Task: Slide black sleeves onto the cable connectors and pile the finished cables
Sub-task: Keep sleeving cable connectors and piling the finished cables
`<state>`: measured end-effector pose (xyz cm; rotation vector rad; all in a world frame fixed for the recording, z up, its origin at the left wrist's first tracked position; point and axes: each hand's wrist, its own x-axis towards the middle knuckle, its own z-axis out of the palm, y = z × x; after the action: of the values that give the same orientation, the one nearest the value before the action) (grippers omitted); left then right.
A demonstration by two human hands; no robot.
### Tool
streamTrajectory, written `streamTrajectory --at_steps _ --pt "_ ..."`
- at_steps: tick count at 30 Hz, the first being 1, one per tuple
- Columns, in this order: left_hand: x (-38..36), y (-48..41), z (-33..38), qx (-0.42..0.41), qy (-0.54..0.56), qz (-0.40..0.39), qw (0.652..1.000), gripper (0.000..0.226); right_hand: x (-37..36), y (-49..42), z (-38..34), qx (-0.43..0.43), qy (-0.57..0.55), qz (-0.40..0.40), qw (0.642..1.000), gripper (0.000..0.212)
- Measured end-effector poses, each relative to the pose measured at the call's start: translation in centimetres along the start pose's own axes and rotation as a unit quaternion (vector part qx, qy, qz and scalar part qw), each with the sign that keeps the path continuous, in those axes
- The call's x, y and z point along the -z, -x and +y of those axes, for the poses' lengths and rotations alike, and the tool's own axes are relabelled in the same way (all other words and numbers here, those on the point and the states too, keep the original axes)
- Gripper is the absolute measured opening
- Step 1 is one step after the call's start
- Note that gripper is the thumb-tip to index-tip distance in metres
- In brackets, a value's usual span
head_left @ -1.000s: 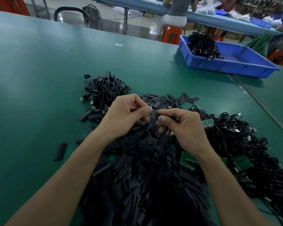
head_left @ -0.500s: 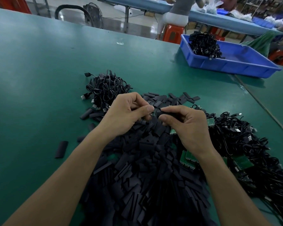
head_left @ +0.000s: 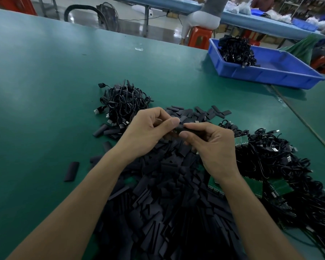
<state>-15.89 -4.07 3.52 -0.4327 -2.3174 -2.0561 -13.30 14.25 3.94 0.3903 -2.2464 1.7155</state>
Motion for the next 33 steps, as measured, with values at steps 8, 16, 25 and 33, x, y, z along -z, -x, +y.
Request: streamTrajectory --at_steps 8,16,25,33 --pt "0.86 0.28 0.33 0.010 -0.136 -0.037 0.990 0.040 0.48 0.15 0.17 0.000 0.013 0.022 1.000 0.015" --pt "0.39 0.25 0.26 -0.005 -0.154 -0.052 0.987 0.030 0.76 -0.01 0.30 0.007 0.012 -0.010 1.000 0.022" --pt "0.35 0.59 0.26 -0.029 -0.192 -0.066 0.979 0.024 0.91 0.02 0.76 0.016 0.015 -0.001 1.000 0.015" --pt "0.29 0.83 0.66 -0.046 -0.216 -0.077 0.972 0.032 0.51 0.14 0.87 -0.017 -0.019 -0.012 1.000 0.017"
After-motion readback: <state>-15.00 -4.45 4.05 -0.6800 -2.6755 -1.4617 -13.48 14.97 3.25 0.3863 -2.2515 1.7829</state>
